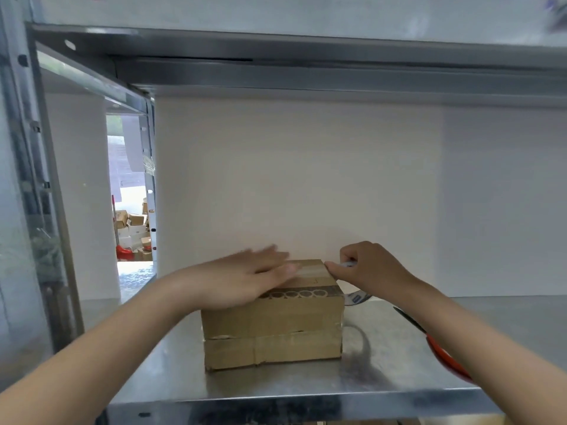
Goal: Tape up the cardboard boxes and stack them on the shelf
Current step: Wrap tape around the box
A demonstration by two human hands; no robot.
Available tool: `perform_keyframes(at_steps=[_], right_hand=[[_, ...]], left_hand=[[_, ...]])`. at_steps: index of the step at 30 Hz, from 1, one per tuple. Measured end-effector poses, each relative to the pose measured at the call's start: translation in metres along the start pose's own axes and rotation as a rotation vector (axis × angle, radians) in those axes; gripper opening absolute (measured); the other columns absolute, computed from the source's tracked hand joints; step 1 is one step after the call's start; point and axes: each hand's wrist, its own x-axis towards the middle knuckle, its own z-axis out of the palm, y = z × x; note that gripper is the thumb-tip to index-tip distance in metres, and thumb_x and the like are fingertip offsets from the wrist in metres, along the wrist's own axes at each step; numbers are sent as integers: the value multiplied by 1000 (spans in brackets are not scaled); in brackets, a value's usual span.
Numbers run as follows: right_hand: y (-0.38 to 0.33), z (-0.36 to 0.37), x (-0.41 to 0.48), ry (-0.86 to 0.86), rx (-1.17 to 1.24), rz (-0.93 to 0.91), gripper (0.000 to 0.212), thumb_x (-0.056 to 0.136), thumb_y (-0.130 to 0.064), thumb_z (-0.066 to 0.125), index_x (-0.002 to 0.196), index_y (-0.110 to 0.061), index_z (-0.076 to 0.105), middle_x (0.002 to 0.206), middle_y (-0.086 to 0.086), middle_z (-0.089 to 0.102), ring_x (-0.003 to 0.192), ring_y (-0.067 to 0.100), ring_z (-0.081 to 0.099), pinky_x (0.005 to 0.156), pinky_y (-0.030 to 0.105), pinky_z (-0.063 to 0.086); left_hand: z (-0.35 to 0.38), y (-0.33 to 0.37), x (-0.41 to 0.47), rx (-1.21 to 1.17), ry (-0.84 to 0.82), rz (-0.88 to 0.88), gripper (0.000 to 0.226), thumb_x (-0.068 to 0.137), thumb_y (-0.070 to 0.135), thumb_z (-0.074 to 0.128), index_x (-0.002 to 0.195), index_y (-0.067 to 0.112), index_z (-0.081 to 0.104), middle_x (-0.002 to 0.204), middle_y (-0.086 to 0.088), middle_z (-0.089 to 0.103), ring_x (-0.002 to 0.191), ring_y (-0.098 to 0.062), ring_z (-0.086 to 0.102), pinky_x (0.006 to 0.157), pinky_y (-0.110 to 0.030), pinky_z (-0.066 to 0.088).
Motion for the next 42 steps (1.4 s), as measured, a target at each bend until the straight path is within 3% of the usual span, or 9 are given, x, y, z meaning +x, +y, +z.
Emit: perform_keyframes(at_steps=[8,16,20,24,29,34,36,39,42], right_hand=[[24,-26,-25,-141,327,156,59,102,-53,39,60,-16,60,58,2,60,66,19,61,79,28,42],[62,-37,-76,-110,224,217,44,86,-54,69,70,-13,65,69,0,69,57,4,52,64,24,39],[65,-24,-85,18,246,244,42,70,-46,86,70,-10,66,69,1,69,64,12,61,63,24,43],[58,-9,-82,-71,207,197,36,76,-41,84,76,-10,65,73,2,69,66,18,62,63,30,45],[62,-13,-84,34,253,239,29,79,-41,82,77,-16,67,79,7,68,65,8,53,60,22,38],[70,-19,-99,37,268,225,22,81,-49,77,95,-36,64,105,-16,62,97,-3,58,81,21,49],[75,-36,-109,91,-15,263,25,86,-58,66,95,-36,59,102,-18,56,98,-1,55,81,25,49],[78,-56,-116,-177,-483,463,38,89,-62,57,100,-25,55,101,-8,54,96,11,52,81,29,50],[70,-64,-113,-345,-444,581,43,91,-56,59,107,-16,61,103,2,68,94,18,65,83,33,54]], left_hand=[[21,17,65,216,-254,78,72,93,73,5,155,42,-15,161,24,-20,145,7,-21,122,-31,-10],[22,14,62,180,-225,128,53,107,50,7,156,41,-12,159,29,-14,144,10,-16,119,-23,-8],[23,11,64,137,-200,185,50,106,52,10,155,50,-2,159,33,-8,143,12,-11,121,-27,-7],[18,16,64,72,-121,198,44,103,58,24,145,53,36,151,30,25,142,2,19,120,-29,11],[4,48,104,104,-113,106,48,90,69,52,109,29,71,114,9,65,93,-13,66,94,-37,52],[26,55,124,-68,-164,138,17,90,39,68,83,29,81,85,14,76,90,-10,71,93,-34,54],[29,51,125,-142,-130,145,16,89,35,69,82,28,81,78,15,75,79,-6,69,79,-25,51],[33,50,126,-175,-112,134,20,89,31,65,80,27,81,74,14,72,72,-5,63,74,-24,47],[34,53,127,-138,-92,110,36,94,29,50,77,27,81,70,21,70,67,1,61,70,-21,44]])
